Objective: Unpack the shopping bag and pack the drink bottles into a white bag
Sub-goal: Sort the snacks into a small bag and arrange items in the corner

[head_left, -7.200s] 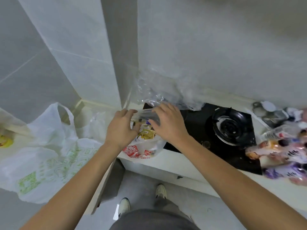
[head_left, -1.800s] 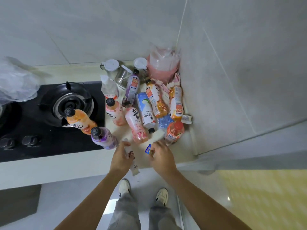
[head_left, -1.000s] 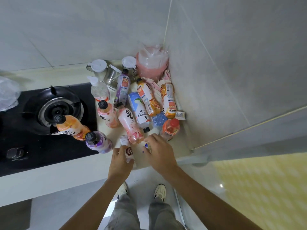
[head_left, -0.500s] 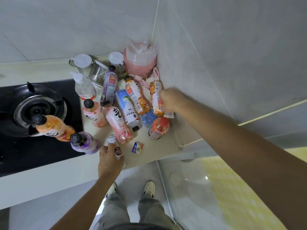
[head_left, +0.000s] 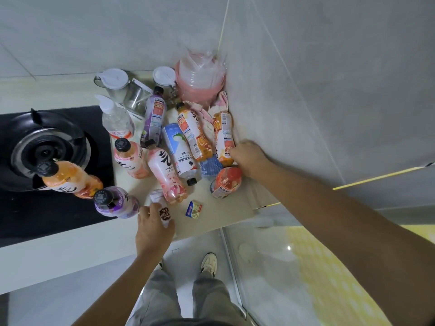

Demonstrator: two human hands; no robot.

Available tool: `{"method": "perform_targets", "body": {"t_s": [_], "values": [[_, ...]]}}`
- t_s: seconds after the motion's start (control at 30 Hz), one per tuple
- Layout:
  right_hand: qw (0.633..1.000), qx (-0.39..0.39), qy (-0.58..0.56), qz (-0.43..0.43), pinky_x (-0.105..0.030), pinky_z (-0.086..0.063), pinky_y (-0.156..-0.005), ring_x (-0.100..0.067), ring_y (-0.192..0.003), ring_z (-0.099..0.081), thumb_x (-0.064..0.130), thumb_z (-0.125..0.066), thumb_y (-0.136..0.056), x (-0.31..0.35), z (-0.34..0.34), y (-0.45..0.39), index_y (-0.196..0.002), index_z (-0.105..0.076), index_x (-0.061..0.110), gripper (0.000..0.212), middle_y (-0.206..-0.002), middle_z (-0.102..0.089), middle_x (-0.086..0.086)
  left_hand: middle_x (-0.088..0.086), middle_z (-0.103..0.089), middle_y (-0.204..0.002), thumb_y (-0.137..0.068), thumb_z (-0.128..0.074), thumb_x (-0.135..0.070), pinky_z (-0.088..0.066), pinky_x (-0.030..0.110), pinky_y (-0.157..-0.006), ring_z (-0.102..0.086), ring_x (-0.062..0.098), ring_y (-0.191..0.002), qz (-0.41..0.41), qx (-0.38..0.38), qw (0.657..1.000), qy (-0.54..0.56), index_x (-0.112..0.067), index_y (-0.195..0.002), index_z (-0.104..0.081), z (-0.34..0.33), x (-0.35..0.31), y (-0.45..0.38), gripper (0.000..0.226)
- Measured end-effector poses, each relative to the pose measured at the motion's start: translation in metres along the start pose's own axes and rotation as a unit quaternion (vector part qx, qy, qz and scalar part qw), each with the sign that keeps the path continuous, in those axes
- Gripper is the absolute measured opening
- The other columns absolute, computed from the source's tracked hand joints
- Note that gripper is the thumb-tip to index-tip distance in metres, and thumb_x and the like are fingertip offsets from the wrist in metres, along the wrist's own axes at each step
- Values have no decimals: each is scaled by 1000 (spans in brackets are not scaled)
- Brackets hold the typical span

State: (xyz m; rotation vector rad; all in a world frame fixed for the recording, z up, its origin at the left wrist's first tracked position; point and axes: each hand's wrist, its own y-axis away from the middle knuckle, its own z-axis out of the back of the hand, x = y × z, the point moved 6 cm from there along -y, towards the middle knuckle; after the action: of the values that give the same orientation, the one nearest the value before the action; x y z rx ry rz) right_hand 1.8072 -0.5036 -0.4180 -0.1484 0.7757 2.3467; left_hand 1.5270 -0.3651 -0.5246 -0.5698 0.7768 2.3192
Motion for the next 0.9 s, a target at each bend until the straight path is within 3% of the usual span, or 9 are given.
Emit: {"method": "perform_targets", "body": {"t_s": [0.13, 0.27, 0.33, 0.4, 0.5, 0.7, 0.9], "values": [[999, -36, -32, -21, -40, -53, -92, -34, -109, -65, 26, -64, -98, -6, 22, -1, -127, -64, 7, 35, -118, -68, -16, 7, -43, -122, -85, -75, -24, -53, 48, -80, -48, 29, -113, -1, -5, 1000, -4, -15, -124, -47, -1, -1, 0, 49], [980, -146, -117, -71, -37, -53, -75, -31, -93, -67, 37, -79, -86, -20, 67, 11, -108, -67, 11, 36, -96, -68, -9, 9, -43, -122, -83, -77, -26, -50, 48, -78, -43, 29, -115, 3, -8, 1000, -12, -13, -121, -46, -2, -3, -1, 51], [946, -201, -237, -88, -33, -51, -68, -28, -85, -67, 30, -81, -83, -17, 81, 22, -101, -68, 13, 28, -88, -65, -5, 10, -42, -121, -81, -78, -26, -49, 45, -75, -42, 30, -115, -2, -8, 1000, -21, -13, -120, -45, -3, -5, -1, 52], [893, -230, -375, -94, -34, -55, -70, -23, -82, -67, 27, -83, -80, -1, 87, 39, -105, -70, 14, 30, -92, -70, -2, 11, -40, -120, -81, -76, -23, -50, 43, -73, -42, 30, -115, -10, -4, 999, -51, -13, -122, -43, -4, -8, -2, 53], [825, -263, -493, -85, -36, -58, -71, -17, -78, -67, 28, -81, -80, 40, 82, 77, -104, -71, 18, 28, -87, -71, 3, 13, -39, -121, -81, -71, -18, -55, 44, -76, -41, 32, -115, -26, 5, 996, -91, -12, -125, -41, -5, -10, 0, 53], [794, -210, -567, -66, -38, -56, -77, -16, -84, -65, 26, -78, -83, 125, 8, 118, -100, -68, 18, 21, -89, -70, 3, 13, -37, -117, -81, -60, -4, -51, 48, -79, -46, 37, -112, -15, 19, 997, -78, -12, -120, -37, -6, -5, 4, 45], [766, -84, -616, -163, -34, -54, -85, -18, -102, -63, 20, -81, -83, 156, -82, 108, -105, -64, 22, 27, -111, -62, 4, 8, -36, -108, -77, -58, 0, -45, 41, -73, -48, 35, -102, -16, 39, 997, -59, -11, -113, -34, -3, 1, 13, 45]]}}
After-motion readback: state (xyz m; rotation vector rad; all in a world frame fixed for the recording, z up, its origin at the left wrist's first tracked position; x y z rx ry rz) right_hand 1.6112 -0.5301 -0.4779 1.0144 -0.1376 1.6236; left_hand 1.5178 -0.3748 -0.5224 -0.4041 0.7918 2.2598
